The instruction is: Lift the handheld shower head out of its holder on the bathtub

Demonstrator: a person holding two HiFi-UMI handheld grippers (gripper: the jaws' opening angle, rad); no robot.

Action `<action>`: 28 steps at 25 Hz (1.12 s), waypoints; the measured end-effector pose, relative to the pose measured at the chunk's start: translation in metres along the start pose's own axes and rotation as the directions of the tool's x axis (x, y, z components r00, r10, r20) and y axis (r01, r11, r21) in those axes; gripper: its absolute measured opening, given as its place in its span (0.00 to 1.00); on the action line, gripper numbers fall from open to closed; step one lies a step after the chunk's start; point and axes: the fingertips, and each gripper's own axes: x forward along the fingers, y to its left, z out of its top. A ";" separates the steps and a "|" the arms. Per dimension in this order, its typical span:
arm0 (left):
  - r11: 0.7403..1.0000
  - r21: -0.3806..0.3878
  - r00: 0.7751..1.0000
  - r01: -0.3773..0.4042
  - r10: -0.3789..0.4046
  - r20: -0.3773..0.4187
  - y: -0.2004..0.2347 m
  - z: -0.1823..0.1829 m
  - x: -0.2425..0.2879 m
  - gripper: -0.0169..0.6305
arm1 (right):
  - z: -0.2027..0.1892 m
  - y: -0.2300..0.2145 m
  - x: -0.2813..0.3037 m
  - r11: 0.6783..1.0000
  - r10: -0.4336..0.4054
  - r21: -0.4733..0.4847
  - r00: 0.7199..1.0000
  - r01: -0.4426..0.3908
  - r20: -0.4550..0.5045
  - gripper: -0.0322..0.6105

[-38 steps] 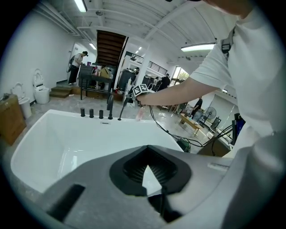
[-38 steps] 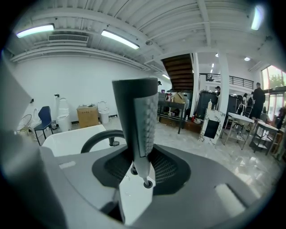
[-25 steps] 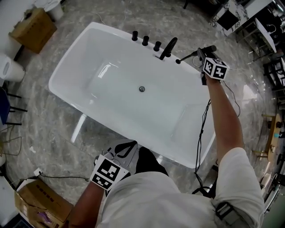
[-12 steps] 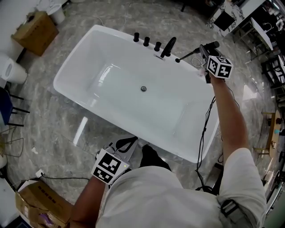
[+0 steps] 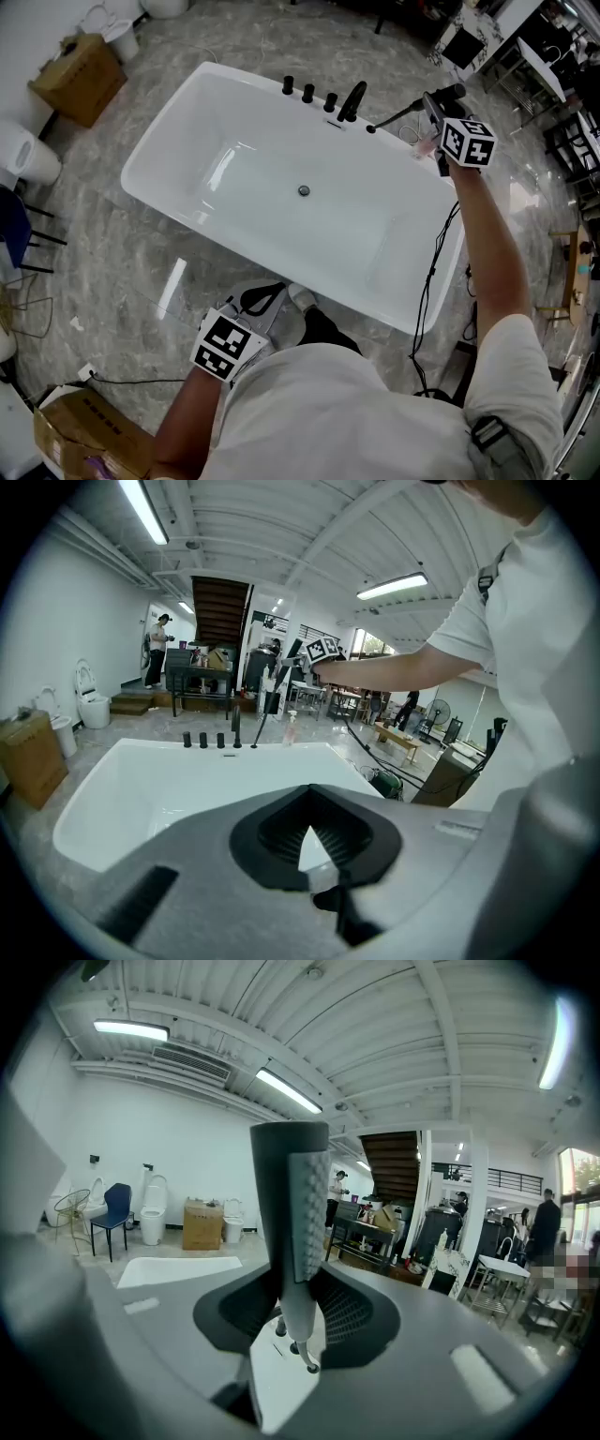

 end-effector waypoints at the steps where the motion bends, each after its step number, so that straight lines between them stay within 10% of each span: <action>1: 1.000 0.001 1.000 -0.003 0.003 0.000 -0.001 -0.003 -0.004 0.04 | 0.004 0.003 -0.007 1.000 0.000 -0.003 1.000 0.000 0.005 0.28; 28: 1.000 0.004 0.999 -0.012 0.012 0.047 -0.039 -0.049 -0.078 0.04 | 0.098 0.096 -0.183 0.995 0.014 -0.101 0.986 0.004 0.168 0.28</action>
